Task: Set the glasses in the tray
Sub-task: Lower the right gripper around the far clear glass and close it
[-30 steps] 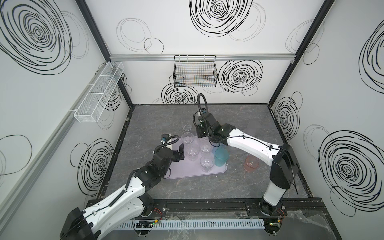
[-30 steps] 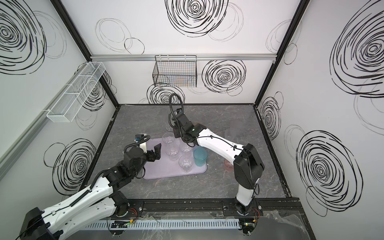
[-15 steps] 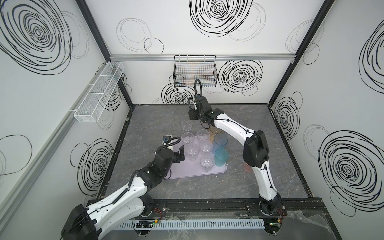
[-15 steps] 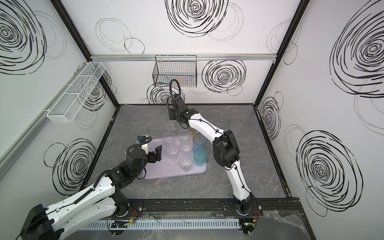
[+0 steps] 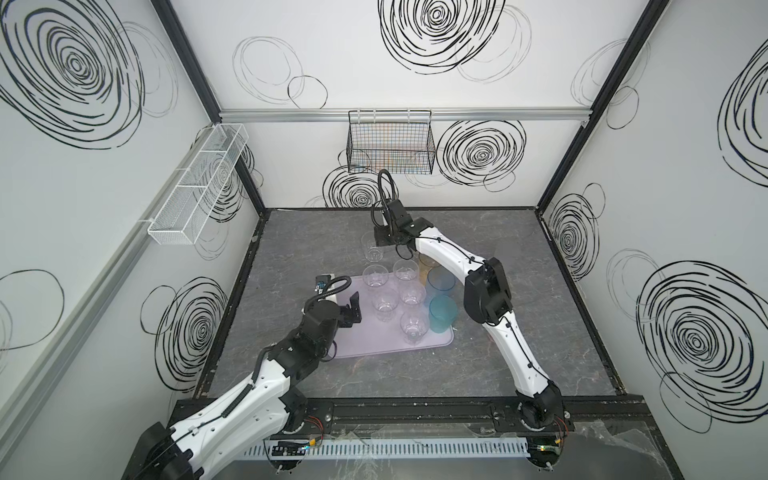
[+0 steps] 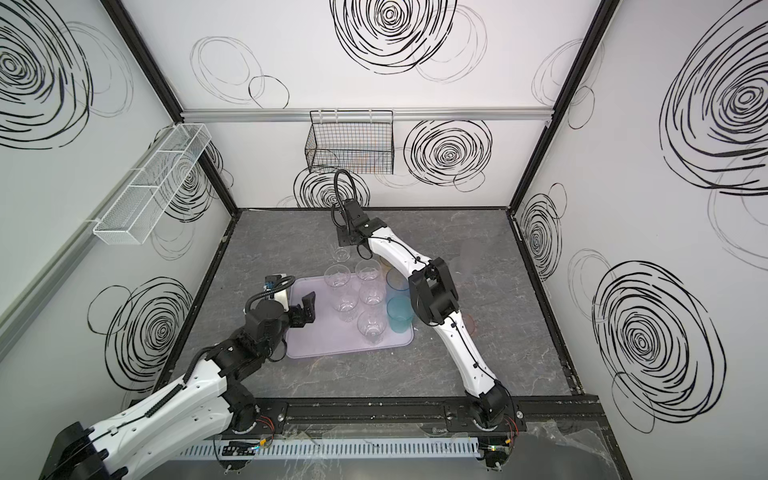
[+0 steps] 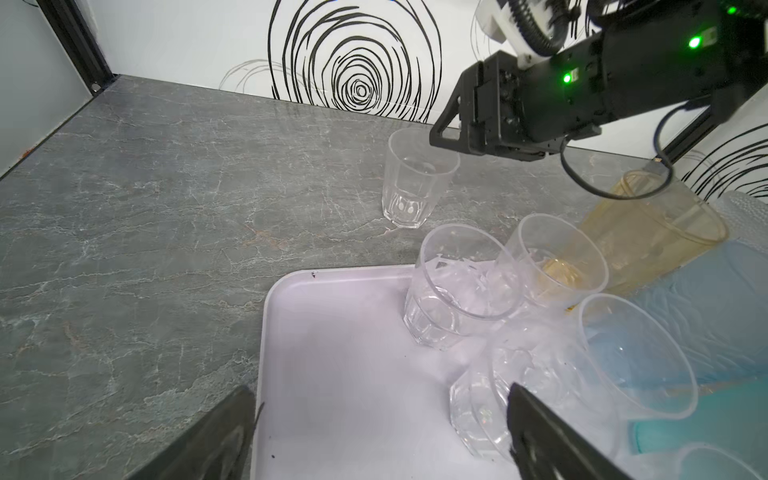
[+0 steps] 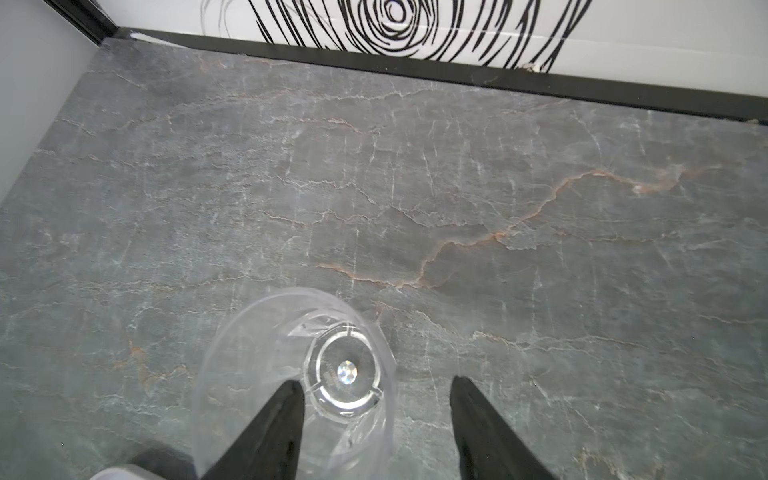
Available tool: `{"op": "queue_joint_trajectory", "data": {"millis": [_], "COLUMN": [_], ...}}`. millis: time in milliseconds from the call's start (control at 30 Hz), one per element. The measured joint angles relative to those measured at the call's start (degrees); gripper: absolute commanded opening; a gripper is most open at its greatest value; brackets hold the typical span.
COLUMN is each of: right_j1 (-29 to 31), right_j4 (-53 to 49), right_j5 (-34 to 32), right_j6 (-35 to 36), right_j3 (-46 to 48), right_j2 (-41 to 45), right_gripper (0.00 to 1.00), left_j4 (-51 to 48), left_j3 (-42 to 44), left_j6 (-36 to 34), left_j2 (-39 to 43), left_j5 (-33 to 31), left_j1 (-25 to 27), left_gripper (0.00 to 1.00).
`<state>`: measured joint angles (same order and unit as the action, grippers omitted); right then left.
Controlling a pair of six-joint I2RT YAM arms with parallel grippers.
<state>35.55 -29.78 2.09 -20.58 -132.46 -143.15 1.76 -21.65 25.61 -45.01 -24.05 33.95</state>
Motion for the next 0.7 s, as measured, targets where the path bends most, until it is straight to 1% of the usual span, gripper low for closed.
{"op": "queue_joint_trajectory", "data": {"millis": [233,300,433,567,700], "right_j1": [-1.1,-1.2,-1.4,-1.4,-1.4], "right_j4": [0.0,0.1,0.2,0.3,0.3], "right_j5": [1.8,2.1,2.6,2.7,2.8], "right_j6": [-0.6,-0.9,-1.2,-1.3,-1.3], "right_j3": [0.0,-0.1,-0.1,-0.1,-0.1], "right_j2": [-1.4,-1.4,-1.4,-1.4,-1.4], "right_gripper": [0.37,0.28,0.15,0.08,0.04], "left_j4": [0.7,0.8,1.0,1.0,1.0], "left_j3": [1.1,1.3,1.3,1.3,1.3], "left_j6": [0.6,0.7,0.8,0.8,0.8], "left_j2": [0.1,0.3,0.2,0.5,1.0], "left_j5": [0.0,0.0,0.0,-0.1,-0.3], "left_j1": [0.0,0.0,0.0,0.0,0.0], "left_gripper": [0.97,0.97,0.97,0.96,0.96]}}
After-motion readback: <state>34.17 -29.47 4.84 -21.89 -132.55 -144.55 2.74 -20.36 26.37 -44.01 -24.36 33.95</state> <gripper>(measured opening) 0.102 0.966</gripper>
